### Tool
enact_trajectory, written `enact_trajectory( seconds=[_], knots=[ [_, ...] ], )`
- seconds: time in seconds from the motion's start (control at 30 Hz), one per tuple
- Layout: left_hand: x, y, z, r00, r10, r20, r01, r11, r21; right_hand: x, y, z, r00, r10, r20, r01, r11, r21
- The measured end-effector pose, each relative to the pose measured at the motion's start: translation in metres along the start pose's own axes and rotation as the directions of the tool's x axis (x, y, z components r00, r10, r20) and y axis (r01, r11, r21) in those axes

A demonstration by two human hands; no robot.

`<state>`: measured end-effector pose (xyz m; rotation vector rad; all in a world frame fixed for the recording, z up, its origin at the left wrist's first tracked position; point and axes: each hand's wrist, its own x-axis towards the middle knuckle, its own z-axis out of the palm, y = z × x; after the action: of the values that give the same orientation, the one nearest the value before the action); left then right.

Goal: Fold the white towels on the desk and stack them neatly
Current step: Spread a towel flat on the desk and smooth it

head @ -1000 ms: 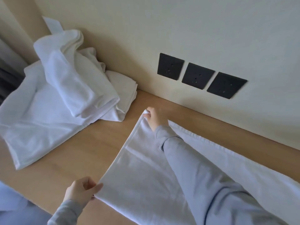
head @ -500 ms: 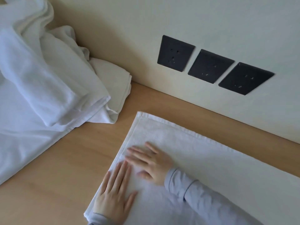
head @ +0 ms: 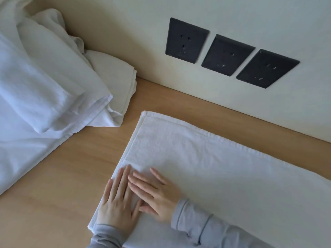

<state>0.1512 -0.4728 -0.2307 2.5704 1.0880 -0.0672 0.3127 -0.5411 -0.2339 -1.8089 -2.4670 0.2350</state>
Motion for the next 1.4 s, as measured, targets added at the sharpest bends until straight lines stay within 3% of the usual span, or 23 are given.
enact_trajectory(
  seconds=[0.07,0.13,0.23,0.3,0.37,0.47,0.53,0.6,0.63,0.7,0.8,0.87,0.9,0.93,1.0,1.07,1.1,1.17,1.23,1.3,1.4],
  knots=[
    [0.000,-0.001,-0.001,1.000,-0.014,-0.003,0.014,1.000,-0.007,-0.029,0.036,-0.004,0.996,0.036,0.082,-0.029,0.995,-0.094],
    [-0.001,0.000,-0.002,1.000,-0.024,-0.005,0.024,1.000,0.005,-0.050,0.093,-0.019,0.952,0.290,0.097,-0.275,0.950,-0.149],
    [-0.002,0.001,-0.002,1.000,-0.025,-0.014,0.025,0.999,0.029,-0.083,0.181,-0.040,0.717,0.692,0.085,-0.676,0.720,-0.156],
    [-0.002,0.002,-0.001,0.999,-0.029,-0.016,0.030,0.999,0.042,-0.086,0.191,-0.048,0.570,0.816,0.096,-0.800,0.578,-0.160],
    [-0.002,0.003,-0.001,0.999,-0.028,-0.019,0.029,0.998,0.055,-0.068,0.156,-0.045,0.603,0.797,-0.018,-0.795,0.599,-0.092],
    [-0.002,0.004,-0.001,0.999,-0.030,-0.014,0.031,0.997,0.070,-0.039,0.047,-0.021,0.803,0.578,-0.147,-0.580,0.814,0.034],
    [-0.003,0.003,0.000,1.000,-0.028,-0.010,0.029,0.997,0.074,-0.042,-0.026,0.000,0.940,0.333,-0.075,-0.329,0.942,0.064],
    [-0.003,0.003,0.002,1.000,-0.027,-0.012,0.028,0.996,0.083,-0.068,-0.042,0.009,0.980,0.197,0.039,-0.198,0.980,0.030],
    [-0.004,0.003,0.003,0.999,-0.028,-0.017,0.029,0.996,0.087,-0.086,-0.026,0.009,0.973,0.225,0.049,-0.224,0.974,-0.019],
    [-0.004,0.002,0.004,0.999,-0.026,-0.029,0.029,0.995,0.096,-0.127,0.019,-0.001,0.883,0.464,0.072,-0.460,0.885,-0.064],
    [-0.005,0.004,0.005,1.000,-0.012,-0.028,0.015,0.993,0.115,-0.199,0.092,-0.019,0.572,0.819,0.050,-0.815,0.574,-0.076],
    [-0.005,0.003,0.004,0.999,-0.025,-0.030,0.028,0.993,0.111,-0.224,0.116,-0.028,0.359,0.927,0.110,-0.926,0.369,-0.078],
    [-0.005,0.004,0.003,0.999,-0.029,-0.031,0.032,0.994,0.105,-0.224,0.116,-0.032,0.286,0.951,0.118,-0.952,0.296,-0.079],
    [-0.005,0.006,0.003,0.999,-0.040,-0.036,0.043,0.995,0.093,-0.216,0.108,-0.034,0.256,0.963,0.089,-0.964,0.261,-0.055],
    [-0.003,0.021,0.002,0.995,-0.078,-0.065,0.081,0.996,0.044,-0.182,0.073,-0.035,0.335,0.942,-0.008,-0.941,0.335,0.036],
    [0.003,0.053,0.005,0.996,-0.055,-0.073,0.055,0.998,-0.003,-0.142,0.019,-0.028,0.522,0.852,-0.049,-0.846,0.524,0.099],
    [0.005,0.069,0.007,0.999,0.002,-0.050,-0.002,1.000,-0.004,-0.123,-0.010,-0.019,0.619,0.783,-0.053,-0.776,0.621,0.106],
    [0.010,0.093,0.015,0.989,0.145,0.019,-0.146,0.989,0.027,-0.105,-0.047,-0.005,0.722,0.692,-0.014,-0.688,0.719,0.102],
    [0.015,0.097,0.021,0.978,0.202,0.045,-0.205,0.977,0.063,-0.115,-0.046,0.001,0.743,0.669,0.038,-0.669,0.739,0.077],
    [0.016,0.091,0.025,0.978,0.207,0.030,-0.209,0.974,0.084,-0.146,-0.025,0.001,0.705,0.705,0.081,-0.709,0.703,0.052],
    [0.015,0.088,0.028,0.977,0.211,0.018,-0.212,0.973,0.093,-0.214,0.018,-0.002,0.510,0.855,0.096,-0.856,0.515,-0.038]
  ],
)
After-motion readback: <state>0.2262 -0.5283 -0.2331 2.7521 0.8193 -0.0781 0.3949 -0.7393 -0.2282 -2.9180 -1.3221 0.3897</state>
